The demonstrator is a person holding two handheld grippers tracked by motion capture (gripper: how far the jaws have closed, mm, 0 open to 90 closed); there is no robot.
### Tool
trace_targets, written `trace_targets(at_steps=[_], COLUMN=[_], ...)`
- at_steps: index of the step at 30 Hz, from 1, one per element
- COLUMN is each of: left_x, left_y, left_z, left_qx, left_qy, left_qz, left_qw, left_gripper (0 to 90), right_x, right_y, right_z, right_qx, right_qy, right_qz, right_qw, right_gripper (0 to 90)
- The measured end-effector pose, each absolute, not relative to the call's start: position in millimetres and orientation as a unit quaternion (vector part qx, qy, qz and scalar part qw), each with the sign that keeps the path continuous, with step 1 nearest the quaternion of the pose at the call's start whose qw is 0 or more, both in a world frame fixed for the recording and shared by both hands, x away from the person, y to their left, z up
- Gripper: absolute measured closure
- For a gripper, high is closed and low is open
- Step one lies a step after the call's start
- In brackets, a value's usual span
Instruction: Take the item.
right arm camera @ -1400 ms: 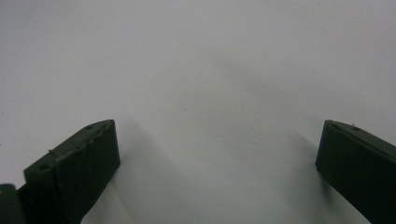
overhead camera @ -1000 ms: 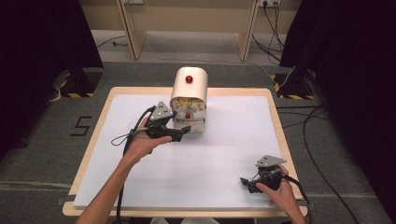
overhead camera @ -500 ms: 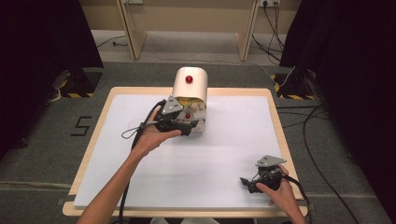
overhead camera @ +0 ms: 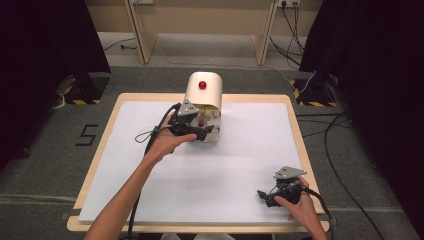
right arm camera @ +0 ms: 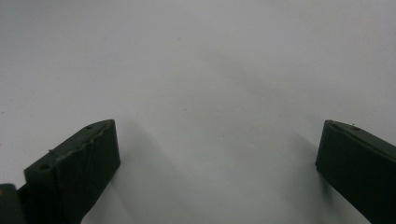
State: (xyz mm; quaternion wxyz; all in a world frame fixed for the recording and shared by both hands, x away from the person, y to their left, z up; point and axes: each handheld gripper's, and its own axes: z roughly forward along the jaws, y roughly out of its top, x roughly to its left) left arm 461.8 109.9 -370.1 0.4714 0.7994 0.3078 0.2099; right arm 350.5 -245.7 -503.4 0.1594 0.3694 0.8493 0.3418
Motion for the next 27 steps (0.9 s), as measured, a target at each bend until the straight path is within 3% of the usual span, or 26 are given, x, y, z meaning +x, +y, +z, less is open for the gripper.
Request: trace_targets(at_steps=[27], left_x=[427.3], left_y=[111.7], left_z=[-374.1], left_qx=[0.813], left_qy=[0.286], left_qz=[0.215], left_qw=[0.459], left_gripper=[22.8], right_x=[350.3], right_y=[-245.6], right_z=[-503.6], right_qx=[0.369], right_qy=[0.849], right_qz=[0.342], right_qw=[0.160], right_gripper=[0.2])
